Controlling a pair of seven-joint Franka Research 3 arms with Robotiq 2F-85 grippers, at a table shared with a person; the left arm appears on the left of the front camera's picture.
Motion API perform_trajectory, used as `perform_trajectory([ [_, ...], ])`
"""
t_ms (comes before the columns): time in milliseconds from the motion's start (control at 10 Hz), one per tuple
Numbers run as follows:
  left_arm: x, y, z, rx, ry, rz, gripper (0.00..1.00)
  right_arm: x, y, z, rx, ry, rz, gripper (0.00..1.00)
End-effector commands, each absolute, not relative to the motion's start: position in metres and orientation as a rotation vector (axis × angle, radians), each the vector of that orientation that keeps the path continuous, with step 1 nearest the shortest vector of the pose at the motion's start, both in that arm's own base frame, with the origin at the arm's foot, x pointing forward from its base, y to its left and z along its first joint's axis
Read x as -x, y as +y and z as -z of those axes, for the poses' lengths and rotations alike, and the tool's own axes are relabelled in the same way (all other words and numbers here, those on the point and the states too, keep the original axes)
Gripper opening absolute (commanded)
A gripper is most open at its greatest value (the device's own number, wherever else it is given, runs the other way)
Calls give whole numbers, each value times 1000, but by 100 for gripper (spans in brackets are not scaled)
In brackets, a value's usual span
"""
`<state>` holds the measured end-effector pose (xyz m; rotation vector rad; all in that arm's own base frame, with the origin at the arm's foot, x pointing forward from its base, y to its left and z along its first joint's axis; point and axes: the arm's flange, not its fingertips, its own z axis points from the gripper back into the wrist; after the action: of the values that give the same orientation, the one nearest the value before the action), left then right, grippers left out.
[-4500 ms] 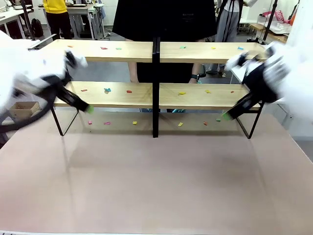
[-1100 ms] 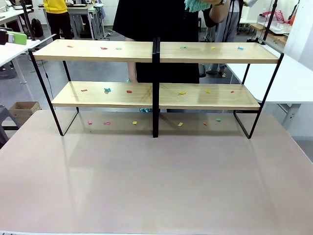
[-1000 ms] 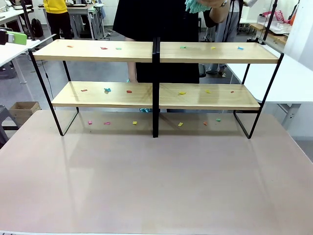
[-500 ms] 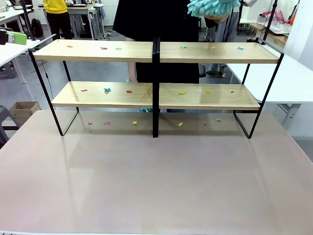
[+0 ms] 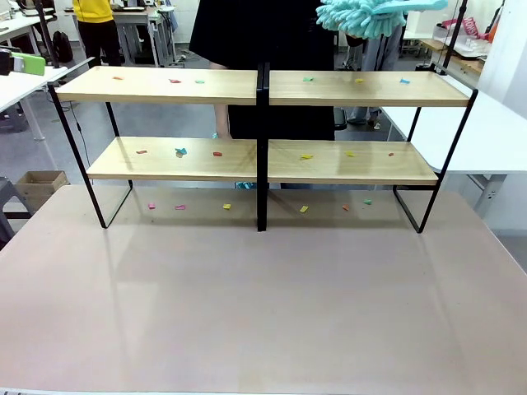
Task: Clean the shelves.
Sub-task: Pick up the Duster when the human hands it over.
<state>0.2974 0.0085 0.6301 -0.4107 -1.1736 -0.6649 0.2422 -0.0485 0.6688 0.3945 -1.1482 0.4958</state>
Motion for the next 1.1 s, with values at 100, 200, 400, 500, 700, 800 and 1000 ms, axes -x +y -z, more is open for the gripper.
perform_trajectory([
  [100,-298,8,-630,417,-1177,664,100,-335,-48,-710,-687,-982,-238,100],
  [200,-298,8,-630,417,-1177,664,100,-359,-50,-717,-675,-954,-161,100],
  [400,-298,8,-630,417,-1177,664,100,-328,-46,-692,-646,-1006,-284,100],
  [500,-298,8,-630,417,-1177,664,100,-358,-48,-702,-617,-1003,-215,100],
  [700,-298,8,-630,417,-1177,664,100,-401,-35,-693,-845,-821,65,100],
  [800,-298,8,-630,417,-1177,664,100,-429,-24,-688,-1011,-715,182,100],
  [1000,-298,8,-630,417,-1177,664,100,-468,0,-690,-1124,-571,335,100],
])
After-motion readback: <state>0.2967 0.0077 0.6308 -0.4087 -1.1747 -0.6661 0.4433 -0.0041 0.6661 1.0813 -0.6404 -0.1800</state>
